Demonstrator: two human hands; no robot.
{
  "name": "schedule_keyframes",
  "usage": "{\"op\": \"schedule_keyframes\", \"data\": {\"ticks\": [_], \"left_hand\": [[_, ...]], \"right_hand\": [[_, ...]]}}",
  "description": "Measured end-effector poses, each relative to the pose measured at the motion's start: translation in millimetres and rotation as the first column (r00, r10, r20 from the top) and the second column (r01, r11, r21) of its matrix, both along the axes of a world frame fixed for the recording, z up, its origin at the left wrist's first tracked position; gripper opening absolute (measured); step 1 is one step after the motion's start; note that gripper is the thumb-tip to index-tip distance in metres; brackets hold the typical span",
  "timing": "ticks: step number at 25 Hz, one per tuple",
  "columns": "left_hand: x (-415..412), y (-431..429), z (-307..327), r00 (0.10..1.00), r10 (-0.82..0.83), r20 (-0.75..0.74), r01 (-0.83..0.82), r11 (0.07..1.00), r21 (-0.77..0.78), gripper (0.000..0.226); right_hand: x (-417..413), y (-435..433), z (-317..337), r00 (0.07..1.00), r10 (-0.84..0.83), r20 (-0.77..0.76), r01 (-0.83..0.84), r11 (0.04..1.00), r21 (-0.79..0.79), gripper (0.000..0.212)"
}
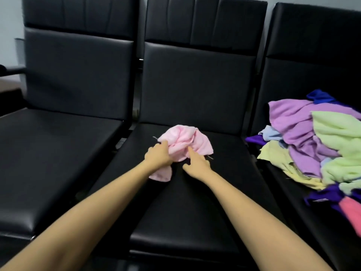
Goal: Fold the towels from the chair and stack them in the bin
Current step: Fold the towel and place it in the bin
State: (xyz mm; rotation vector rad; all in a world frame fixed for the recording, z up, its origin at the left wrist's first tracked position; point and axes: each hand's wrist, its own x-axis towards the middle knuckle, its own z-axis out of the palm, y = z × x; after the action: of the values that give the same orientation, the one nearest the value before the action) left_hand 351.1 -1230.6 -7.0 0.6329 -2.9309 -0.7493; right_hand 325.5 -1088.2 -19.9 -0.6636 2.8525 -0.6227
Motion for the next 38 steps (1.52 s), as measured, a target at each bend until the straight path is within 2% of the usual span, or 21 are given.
{"op": "schedule_keyframes", "data": {"ticks": [2, 4, 5, 7, 8, 9, 10, 12, 13, 15, 17, 18, 19, 21, 23, 26, 30, 34, 35, 36, 38], "left_hand": [[-1, 0, 19, 0.993, 0.026, -0.113, 0.012, 0.946, 0.324, 0.051], [2, 0, 36, 0.964, 0.055, -0.260, 0.130, 0.757, 0.641, 0.046], [4, 2, 43, 0.949, 0.108, -0.297, 0.165, 0.632, 0.757, 0.044], [-6, -12, 39, 0.903, 0.360, -0.236, 0.184, 0.171, 0.968, 0.046], [-7, -17, 34, 0.900, 0.382, -0.209, 0.185, 0.100, 0.978, 0.048], [-10, -27, 25, 0.873, 0.462, -0.155, 0.094, 0.152, 0.984, 0.053], [-10, -33, 22, 0.851, 0.517, -0.091, -0.082, 0.301, 0.950, 0.054], [-8, -39, 10, 0.851, 0.512, -0.114, -0.376, 0.747, 0.549, 0.048], [-1, -32, 7, 0.867, 0.448, -0.220, -0.385, 0.880, 0.279, 0.044], [7, -10, 4, 0.861, 0.130, -0.491, -0.198, 0.976, -0.088, 0.030], [6, 13, -1, 0.804, -0.307, -0.509, 0.180, 0.942, -0.284, 0.030], [4, 21, -6, 0.772, -0.472, -0.426, 0.406, 0.882, -0.242, 0.038], [6, 29, -10, 0.753, -0.582, -0.307, 0.564, 0.811, -0.155, 0.050], [7, 36, -20, 0.740, -0.660, -0.129, 0.654, 0.751, -0.097, 0.058], [7, 36, -19, 0.787, -0.574, -0.227, 0.569, 0.817, -0.091, 0.040], [9, 25, 1, 0.858, -0.315, -0.406, 0.412, 0.894, 0.177, 0.010], [13, 10, 9, 0.863, -0.198, -0.464, 0.311, 0.933, 0.181, 0.008], [24, 25, 24, 0.815, -0.138, -0.563, 0.373, 0.869, 0.326, 0.022], [26, 32, 29, 0.800, -0.068, -0.597, 0.363, 0.845, 0.391, 0.022], [28, 37, 33, 0.800, 0.022, -0.599, 0.327, 0.822, 0.467, 0.021], [24, 41, 35, 0.826, 0.063, -0.560, 0.328, 0.754, 0.569, 0.021]], "right_hand": [[-1, -1, -8, 0.996, -0.032, -0.086, 0.036, 0.998, 0.042, 0.057], [-3, 2, -9, 0.993, -0.026, -0.118, 0.024, 1.000, -0.017, 0.033], [-4, 5, -5, 0.993, -0.054, -0.106, 0.043, 0.994, -0.105, 0.019], [-8, 14, 4, 0.985, -0.157, -0.072, 0.128, 0.942, -0.311, 0.020], [-11, 22, 8, 0.970, -0.238, -0.042, 0.198, 0.881, -0.430, 0.030], [-12, 30, 12, 0.943, -0.333, -0.003, 0.275, 0.784, -0.556, 0.034], [-14, 40, 14, 0.915, -0.402, 0.035, 0.325, 0.685, -0.652, 0.033], [-17, 56, 15, 0.919, -0.373, 0.124, 0.343, 0.605, -0.718, 0.024], [-16, 61, 16, 0.949, -0.277, 0.149, 0.304, 0.685, -0.662, 0.030], [-16, 66, 15, 0.981, -0.075, 0.180, 0.145, 0.898, -0.415, 0.040], [-13, 64, 13, 0.978, 0.017, 0.209, 0.025, 0.980, -0.195, 0.040], [-12, 61, 11, 0.982, 0.012, 0.188, 0.018, 0.987, -0.158, 0.038], [-11, 59, 10, 0.990, -0.008, 0.138, 0.032, 0.984, -0.173, 0.034], [-8, 54, 12, 0.993, -0.094, 0.067, 0.110, 0.951, -0.289, 0.031], [-4, 51, 21, 0.978, -0.191, 0.080, 0.207, 0.881, -0.426, 0.034], [-1, 50, 34, 0.924, -0.382, 0.011, 0.330, 0.782, -0.528, 0.031], [2, 48, 38, 0.914, -0.403, -0.054, 0.337, 0.825, -0.453, 0.029], [9, 32, 57, 0.962, -0.247, 0.120, 0.263, 0.704, -0.660, 0.010], [13, 30, 65, 0.979, -0.129, 0.157, 0.201, 0.715, -0.669, 0.002], [17, 27, 71, 0.987, -0.021, 0.161, 0.116, 0.787, -0.605, 0.014], [20, 24, 73, 0.995, 0.070, 0.069, -0.047, 0.953, -0.298, 0.030]]}}
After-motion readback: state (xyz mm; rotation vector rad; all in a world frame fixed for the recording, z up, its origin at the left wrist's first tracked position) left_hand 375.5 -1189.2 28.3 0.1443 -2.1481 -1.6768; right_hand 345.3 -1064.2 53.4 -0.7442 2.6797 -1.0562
